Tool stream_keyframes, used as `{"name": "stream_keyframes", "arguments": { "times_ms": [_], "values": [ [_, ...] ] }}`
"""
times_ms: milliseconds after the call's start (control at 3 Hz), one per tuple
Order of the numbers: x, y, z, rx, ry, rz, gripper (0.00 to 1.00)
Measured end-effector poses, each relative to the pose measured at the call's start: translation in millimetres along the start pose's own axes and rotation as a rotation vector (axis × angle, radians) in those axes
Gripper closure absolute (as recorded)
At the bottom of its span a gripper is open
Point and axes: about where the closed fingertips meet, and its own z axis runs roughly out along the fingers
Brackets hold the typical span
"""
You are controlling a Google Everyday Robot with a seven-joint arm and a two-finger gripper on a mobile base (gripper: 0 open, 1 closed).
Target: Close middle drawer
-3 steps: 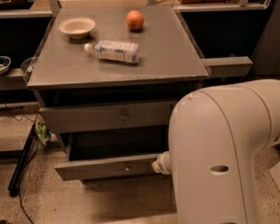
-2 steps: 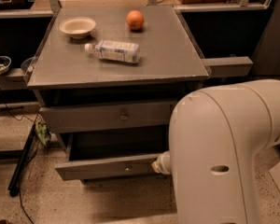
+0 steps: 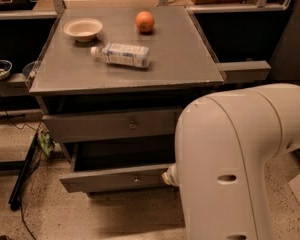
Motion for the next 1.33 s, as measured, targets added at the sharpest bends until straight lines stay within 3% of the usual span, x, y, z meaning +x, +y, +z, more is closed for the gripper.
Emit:
{"name": "stream_keyframes", "arguments": {
  "times_ms": [667,1333],
  "values": [
    [-10.4,-3.7,0.6,0.014,-0.027,-0.006,1.0],
    [-43.1,-9.4,4.2,0.026,-0.084,-0.021,1.0]
  ]
}}
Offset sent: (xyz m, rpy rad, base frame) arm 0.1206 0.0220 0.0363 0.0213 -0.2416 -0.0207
